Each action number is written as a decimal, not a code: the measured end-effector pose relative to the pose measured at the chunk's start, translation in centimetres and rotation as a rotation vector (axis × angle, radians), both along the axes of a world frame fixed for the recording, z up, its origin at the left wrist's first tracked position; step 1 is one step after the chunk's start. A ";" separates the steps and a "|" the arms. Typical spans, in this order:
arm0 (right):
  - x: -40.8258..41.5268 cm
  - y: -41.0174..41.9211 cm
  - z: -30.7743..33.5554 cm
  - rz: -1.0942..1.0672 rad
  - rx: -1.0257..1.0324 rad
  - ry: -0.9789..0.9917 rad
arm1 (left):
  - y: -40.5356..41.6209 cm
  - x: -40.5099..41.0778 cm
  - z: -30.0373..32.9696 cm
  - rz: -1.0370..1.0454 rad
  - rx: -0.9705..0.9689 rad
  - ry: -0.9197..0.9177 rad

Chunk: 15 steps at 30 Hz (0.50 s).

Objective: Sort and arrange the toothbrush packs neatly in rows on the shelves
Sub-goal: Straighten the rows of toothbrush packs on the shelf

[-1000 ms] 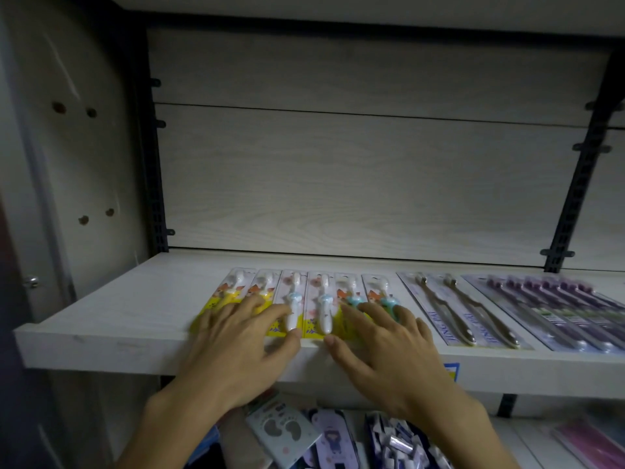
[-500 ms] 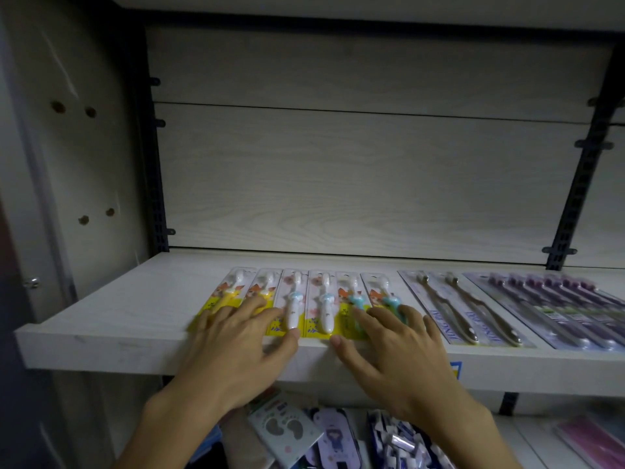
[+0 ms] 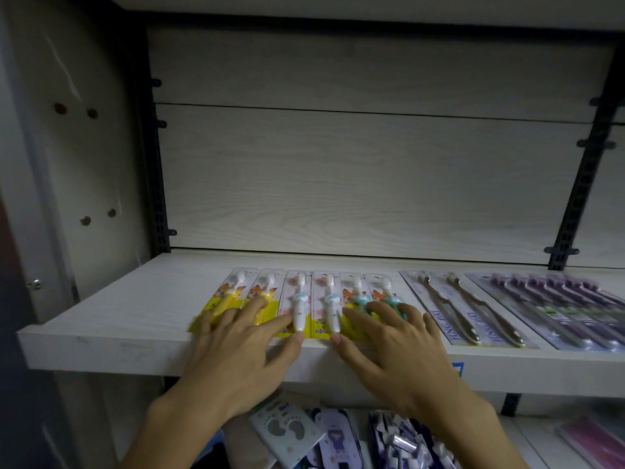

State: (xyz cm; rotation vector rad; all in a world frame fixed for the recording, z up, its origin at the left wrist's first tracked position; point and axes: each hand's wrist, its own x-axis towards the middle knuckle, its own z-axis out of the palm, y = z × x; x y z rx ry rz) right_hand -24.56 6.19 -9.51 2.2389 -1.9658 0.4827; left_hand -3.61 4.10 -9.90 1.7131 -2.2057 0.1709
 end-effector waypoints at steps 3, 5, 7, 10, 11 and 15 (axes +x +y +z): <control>0.0 0.0 -0.1 0.003 -0.023 0.008 | 0.1 -0.2 0.0 0.005 -0.015 -0.005; 0.0 -0.1 -0.2 0.015 -0.034 0.002 | 0.1 -0.3 -0.1 0.002 -0.031 -0.010; -0.2 -0.2 -0.4 0.038 -0.044 -0.016 | 0.1 -0.3 -0.3 -0.001 -0.050 -0.006; -0.4 -0.2 -0.5 0.049 -0.037 -0.028 | 0.1 -0.3 -0.4 -0.013 -0.053 0.010; -0.4 -0.1 -0.4 0.046 -0.034 -0.024 | 0.0 -0.4 -0.4 -0.015 -0.051 0.011; -0.2 0.1 0.0 0.005 -0.005 0.001 | -0.1 -0.3 0.0 -0.005 -0.068 0.000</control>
